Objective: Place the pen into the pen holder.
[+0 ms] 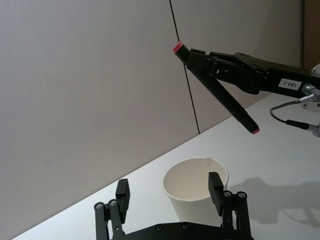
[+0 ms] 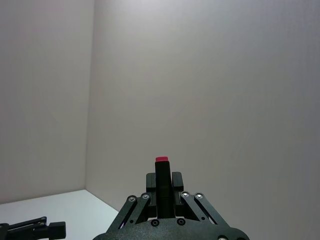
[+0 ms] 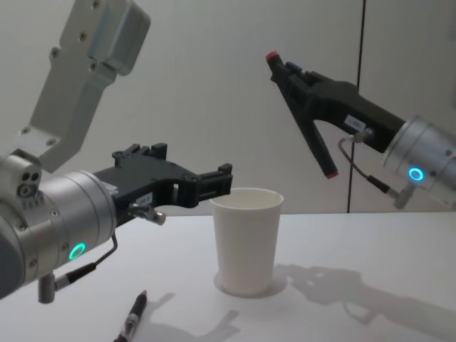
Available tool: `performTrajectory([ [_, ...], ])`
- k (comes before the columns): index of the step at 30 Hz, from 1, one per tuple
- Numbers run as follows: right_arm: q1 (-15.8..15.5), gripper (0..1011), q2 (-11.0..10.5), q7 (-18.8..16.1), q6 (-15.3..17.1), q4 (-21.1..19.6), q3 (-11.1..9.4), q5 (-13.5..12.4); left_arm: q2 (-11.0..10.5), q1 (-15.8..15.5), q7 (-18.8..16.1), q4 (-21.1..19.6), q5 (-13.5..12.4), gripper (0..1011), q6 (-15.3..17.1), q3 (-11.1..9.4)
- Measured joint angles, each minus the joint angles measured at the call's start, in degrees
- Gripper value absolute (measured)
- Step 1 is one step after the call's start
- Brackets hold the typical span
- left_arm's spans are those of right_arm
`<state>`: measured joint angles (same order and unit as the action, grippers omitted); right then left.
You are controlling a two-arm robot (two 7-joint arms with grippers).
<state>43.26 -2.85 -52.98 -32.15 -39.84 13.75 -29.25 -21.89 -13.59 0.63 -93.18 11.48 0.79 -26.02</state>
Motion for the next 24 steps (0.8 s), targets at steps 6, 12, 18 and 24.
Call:
performTrajectory([
  [6,4.98,169,1.51,-5.02,-2.13,9.07,-0.56,-2.75,0.0,0.0,0.0,0.0,0.0,1004,0.0,0.0],
  [12,9.23,170,2.76,-11.03,-2.7,17.02,-1.72,-5.94,0.0,0.0,0.0,0.0,0.0,1004,0.0,0.0],
  [18,12.82,169,3.87,-16.5,-2.13,23.9,-2.7,-8.44,0.0,0.0,0.0,0.0,0.0,1004,0.0,0.0],
  [24,15.12,169,4.62,-18.23,-1.74,28.24,-2.48,-8.78,0.0,0.0,0.0,0.0,0.0,1004,0.0,0.0],
])
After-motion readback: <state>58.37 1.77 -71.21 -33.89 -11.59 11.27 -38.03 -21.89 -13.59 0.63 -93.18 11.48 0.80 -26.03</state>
